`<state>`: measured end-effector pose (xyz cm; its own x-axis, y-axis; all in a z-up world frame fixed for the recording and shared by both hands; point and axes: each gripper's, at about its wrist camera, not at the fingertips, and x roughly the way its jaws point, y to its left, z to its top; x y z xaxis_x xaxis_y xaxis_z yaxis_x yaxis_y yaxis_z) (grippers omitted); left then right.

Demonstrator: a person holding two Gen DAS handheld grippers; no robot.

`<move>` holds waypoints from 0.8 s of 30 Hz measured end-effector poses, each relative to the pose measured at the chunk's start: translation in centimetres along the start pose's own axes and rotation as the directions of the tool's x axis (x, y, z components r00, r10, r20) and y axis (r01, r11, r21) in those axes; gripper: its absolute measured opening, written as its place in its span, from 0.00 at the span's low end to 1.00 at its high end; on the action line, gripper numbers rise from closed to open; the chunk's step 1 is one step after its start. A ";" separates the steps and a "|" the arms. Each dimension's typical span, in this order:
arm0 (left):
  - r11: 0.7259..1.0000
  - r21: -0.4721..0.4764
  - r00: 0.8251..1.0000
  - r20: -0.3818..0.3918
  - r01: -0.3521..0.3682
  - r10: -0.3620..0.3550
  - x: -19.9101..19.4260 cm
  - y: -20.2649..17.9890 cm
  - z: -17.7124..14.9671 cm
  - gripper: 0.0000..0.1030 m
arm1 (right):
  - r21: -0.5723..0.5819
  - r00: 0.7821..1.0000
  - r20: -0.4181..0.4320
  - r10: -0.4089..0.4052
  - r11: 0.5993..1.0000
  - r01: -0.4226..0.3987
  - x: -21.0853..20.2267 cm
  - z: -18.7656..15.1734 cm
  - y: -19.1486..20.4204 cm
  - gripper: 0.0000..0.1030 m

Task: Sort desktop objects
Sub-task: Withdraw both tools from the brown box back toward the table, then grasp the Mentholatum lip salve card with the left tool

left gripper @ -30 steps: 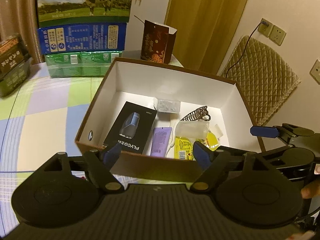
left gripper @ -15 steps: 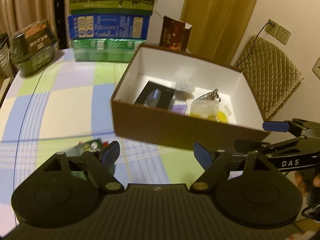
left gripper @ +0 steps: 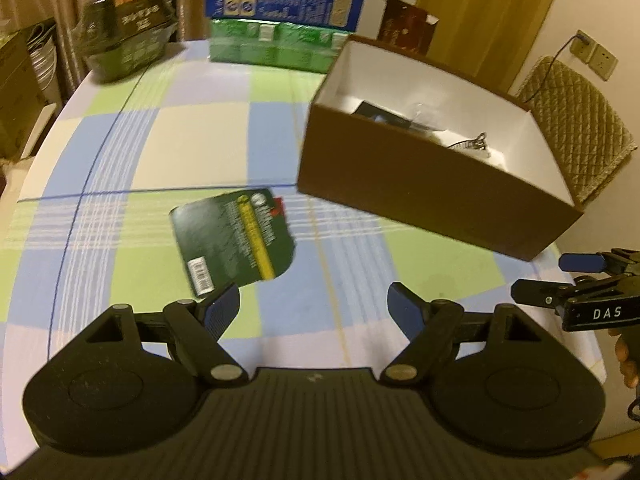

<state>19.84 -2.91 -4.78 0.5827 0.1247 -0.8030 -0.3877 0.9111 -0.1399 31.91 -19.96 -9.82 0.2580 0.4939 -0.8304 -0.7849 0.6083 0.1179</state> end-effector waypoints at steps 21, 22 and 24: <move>0.999 -0.041 0.998 -0.052 0.019 -0.021 5.1 7.4 -0.8 0.75 | 0.080 0.988 -0.129 -0.088 0.992 0.099 5.4 -0.9 -0.4 0.98; 0.999 -0.039 0.998 -0.054 0.019 -0.021 5.5 7.8 -0.6 0.75 | 0.088 0.986 -0.132 -0.097 0.990 0.109 5.6 -0.8 -0.6 0.98; 0.999 -0.035 0.998 -0.060 0.023 -0.025 6.4 8.5 -0.2 0.75 | 0.100 0.984 -0.141 -0.111 0.987 0.126 5.9 -0.7 -0.8 0.98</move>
<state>20.13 5.59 -11.22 0.5484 0.0785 -0.8325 -0.3989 0.8996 -0.1779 33.65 -17.93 -15.20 0.2615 0.3309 -0.9067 -0.6856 0.7249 0.0668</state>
